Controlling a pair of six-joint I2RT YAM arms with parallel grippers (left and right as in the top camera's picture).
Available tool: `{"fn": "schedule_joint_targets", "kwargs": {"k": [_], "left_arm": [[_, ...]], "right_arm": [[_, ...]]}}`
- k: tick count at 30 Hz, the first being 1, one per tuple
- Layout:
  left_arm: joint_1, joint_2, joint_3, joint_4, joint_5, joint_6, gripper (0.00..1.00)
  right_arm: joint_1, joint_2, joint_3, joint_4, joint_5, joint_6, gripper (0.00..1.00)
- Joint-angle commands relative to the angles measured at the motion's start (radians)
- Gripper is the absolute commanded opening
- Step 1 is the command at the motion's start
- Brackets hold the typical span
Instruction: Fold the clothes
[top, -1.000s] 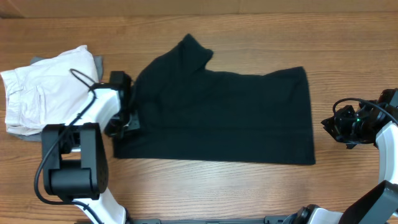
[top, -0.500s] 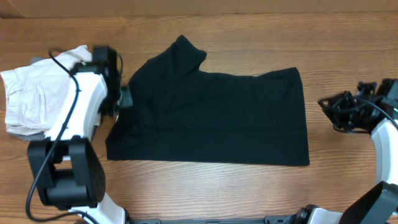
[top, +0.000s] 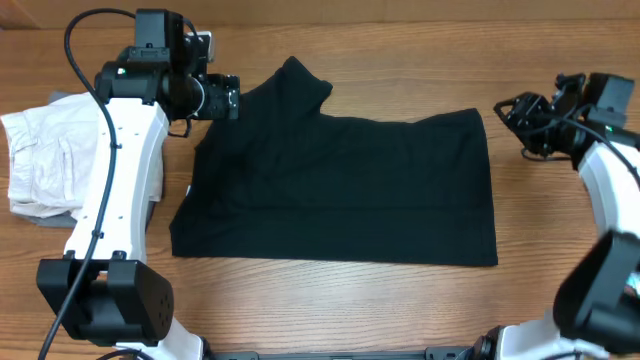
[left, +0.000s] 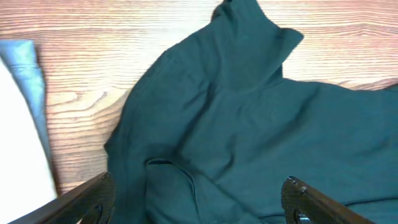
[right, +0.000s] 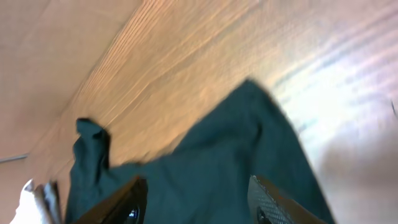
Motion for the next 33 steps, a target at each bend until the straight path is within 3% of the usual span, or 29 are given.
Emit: {"fn": "schedule_joint_targets", "kwargs": {"k": [1,10,13,21,24,25,28,33], "left_arm": [[-0.002,0.071,0.022,-0.001,0.047,0.031,0.87],[-0.029,0.254,0.022,0.031,0.084,0.032,0.85],[-0.047,0.302,0.022,0.042,0.085,0.039,0.79],[-0.061,0.33,0.022,0.066,0.088,0.038,0.82],[-0.061,0.33,0.022,0.062,0.088,0.038,0.81],[-0.061,0.33,0.022,0.059,0.088,0.038,0.81],[-0.061,0.33,0.022,0.049,0.088,0.038,0.81],[-0.061,0.33,0.022,0.041,0.088,0.039,0.81]], "right_arm": [[0.013,0.093,0.032,0.069,0.016,-0.011,0.56],[0.037,0.267,0.032,0.285,0.014,-0.015,0.56],[0.05,0.304,0.032,0.31,0.048,-0.023,0.56],[0.093,0.354,0.032,0.301,0.071,-0.06,0.56],[0.103,0.354,0.032,0.288,0.082,-0.06,0.39],[0.103,0.354,0.033,0.285,0.083,-0.06,0.25],[0.083,0.342,0.039,0.285,0.081,-0.059,0.04],[0.031,0.28,0.077,0.217,0.037,-0.06,0.04]]}}
